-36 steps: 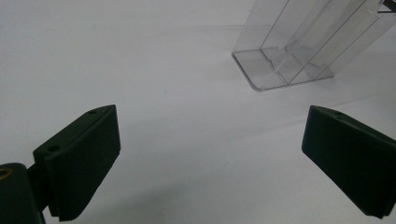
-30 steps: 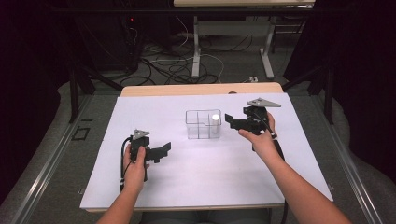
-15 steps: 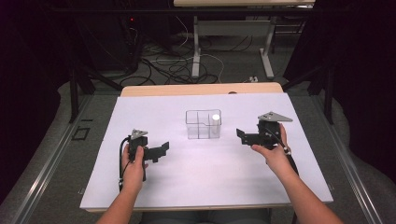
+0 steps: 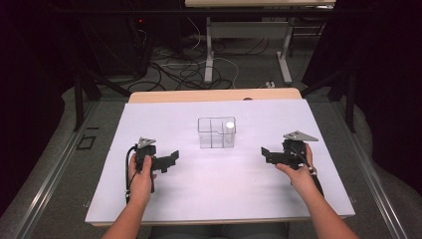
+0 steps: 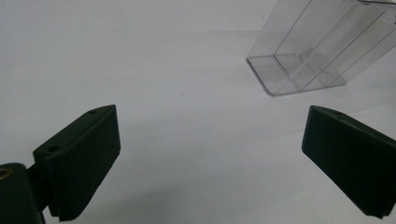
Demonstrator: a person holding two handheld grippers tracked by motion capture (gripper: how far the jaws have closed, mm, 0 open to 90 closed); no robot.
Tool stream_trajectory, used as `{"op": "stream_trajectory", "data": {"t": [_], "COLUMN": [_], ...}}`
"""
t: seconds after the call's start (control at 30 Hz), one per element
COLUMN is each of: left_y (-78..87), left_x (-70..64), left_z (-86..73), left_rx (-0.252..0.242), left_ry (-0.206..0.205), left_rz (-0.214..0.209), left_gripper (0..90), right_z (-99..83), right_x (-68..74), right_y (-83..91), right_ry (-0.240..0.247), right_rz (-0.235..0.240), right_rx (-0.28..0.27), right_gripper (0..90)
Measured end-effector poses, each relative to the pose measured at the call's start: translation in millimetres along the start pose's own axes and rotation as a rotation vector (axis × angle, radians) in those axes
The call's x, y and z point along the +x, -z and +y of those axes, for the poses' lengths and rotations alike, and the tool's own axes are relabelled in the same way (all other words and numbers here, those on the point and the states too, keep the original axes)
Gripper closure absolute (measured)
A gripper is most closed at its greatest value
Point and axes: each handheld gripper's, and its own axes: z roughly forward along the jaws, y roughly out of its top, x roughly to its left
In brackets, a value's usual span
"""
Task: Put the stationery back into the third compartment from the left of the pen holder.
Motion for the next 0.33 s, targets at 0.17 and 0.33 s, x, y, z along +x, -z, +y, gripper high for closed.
{"op": "stream_trajectory", "data": {"t": [0.17,0.33], "left_y": [1.2,1.0], "left_x": [1.9,3.4], "left_z": [0.7,1.5], "left_rx": [0.003,0.003], "left_ry": [0.004,0.005], "left_rz": [0.004,0.009], "left_gripper": [4.6,4.6], "right_z": [-3.3,-6.0], "right_x": [-7.6,-13.1], "right_y": [-0.9,-1.1], "right_ry": [-0.014,-0.024], "right_rz": [-0.014,-0.027], "right_rx": [0.004,0.016], "right_gripper": [0.0,0.0]}}
